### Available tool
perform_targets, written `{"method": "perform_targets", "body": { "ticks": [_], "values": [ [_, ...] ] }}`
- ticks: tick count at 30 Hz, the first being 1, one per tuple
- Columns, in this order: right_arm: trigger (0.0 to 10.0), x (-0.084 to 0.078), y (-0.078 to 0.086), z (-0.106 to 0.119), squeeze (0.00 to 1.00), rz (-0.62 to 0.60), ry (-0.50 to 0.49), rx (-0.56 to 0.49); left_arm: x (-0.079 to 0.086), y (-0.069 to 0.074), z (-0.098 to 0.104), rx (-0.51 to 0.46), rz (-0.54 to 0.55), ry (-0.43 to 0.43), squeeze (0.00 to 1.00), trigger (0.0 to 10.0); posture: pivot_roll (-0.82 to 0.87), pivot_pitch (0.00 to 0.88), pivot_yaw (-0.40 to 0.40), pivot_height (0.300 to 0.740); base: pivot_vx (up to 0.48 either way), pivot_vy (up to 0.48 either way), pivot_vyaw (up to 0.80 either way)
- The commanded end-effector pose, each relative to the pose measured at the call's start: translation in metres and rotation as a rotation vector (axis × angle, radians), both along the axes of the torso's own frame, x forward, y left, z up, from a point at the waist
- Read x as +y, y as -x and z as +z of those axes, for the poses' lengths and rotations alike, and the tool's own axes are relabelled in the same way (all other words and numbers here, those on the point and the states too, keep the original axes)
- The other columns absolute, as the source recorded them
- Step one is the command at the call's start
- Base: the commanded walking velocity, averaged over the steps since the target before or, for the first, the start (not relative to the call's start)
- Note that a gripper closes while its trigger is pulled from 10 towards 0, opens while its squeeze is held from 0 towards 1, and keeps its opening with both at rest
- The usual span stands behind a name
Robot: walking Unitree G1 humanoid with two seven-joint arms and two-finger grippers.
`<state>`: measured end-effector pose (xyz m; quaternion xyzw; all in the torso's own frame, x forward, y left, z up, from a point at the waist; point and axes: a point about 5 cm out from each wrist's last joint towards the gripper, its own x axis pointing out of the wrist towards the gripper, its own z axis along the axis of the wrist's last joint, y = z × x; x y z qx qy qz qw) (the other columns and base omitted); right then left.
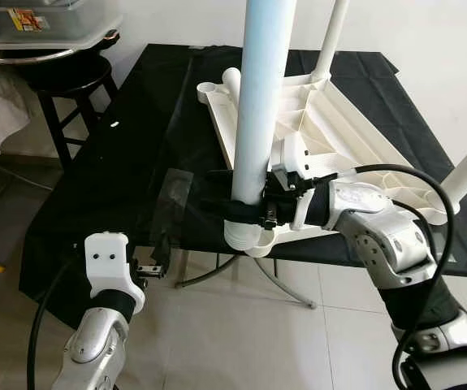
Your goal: Building children table
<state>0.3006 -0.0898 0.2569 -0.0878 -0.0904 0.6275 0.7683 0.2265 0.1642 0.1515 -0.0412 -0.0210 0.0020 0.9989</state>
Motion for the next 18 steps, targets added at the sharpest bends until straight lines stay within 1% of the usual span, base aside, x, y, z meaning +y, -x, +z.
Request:
{"method": "perform_targets", "body": {
  "ticks": [1, 9, 18],
  "values": [
    [10.0, 0.000, 0.004, 0.005, 0.00, 0.015, -0.003, -0.031, 0.002, 0.001, -0.004, 0.013, 0.006, -0.004, 0.00, 10.0, -0.07, 0.141, -0.018, 0.740, 0.000, 0.000, 0.00],
    [10.0, 0.001, 0.001, 0.008, 0.00, 0.021, 0.003, -0.043, 0.002, 0.000, -0.003, 0.009, 0.011, -0.002, 0.00, 10.0, -0.07, 0.146, -0.024, 0.740, 0.000, 0.000, 0.00],
    [10.0, 0.002, -0.005, 0.016, 0.00, 0.026, 0.011, -0.072, 0.004, 0.000, -0.001, -0.002, 0.037, -0.008, 0.00, 10.0, -0.06, 0.154, -0.031, 0.740, 0.000, 0.000, 0.00]
  ]
}}
